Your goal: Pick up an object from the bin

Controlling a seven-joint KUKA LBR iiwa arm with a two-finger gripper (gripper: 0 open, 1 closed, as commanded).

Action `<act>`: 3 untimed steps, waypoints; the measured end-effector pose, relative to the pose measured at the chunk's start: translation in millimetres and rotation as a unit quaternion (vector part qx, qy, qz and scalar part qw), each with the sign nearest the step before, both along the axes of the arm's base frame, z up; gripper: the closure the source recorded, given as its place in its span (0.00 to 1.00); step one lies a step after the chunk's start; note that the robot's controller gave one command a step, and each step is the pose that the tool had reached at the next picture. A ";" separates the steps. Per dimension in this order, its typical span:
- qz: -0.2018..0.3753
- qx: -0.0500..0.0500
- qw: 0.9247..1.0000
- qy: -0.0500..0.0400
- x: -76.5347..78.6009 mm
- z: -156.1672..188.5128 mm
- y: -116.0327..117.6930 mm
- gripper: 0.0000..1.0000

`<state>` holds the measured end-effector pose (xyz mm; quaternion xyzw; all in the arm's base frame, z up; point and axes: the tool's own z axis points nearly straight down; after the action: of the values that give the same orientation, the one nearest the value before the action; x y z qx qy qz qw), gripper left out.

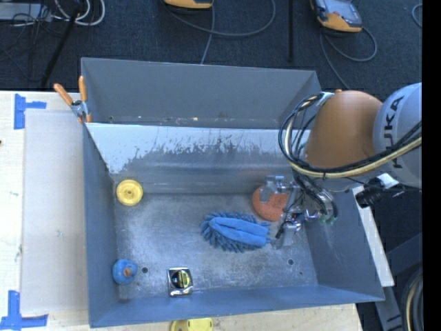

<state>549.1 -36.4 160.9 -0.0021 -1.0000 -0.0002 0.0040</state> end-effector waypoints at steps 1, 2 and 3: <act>0.000 0.000 1.000 -0.003 1.4 4.5 0.1 0.00; 0.003 0.000 1.000 -0.008 11.8 -43.7 14.5 0.00; -0.071 0.000 0.997 -0.001 9.0 -72.8 26.3 0.00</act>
Offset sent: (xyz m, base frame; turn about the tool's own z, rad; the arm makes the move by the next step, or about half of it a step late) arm 0.0146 0.0249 -0.0788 -0.0064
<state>558.0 -10.1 88.1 -0.0734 -0.9973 -0.0004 0.0026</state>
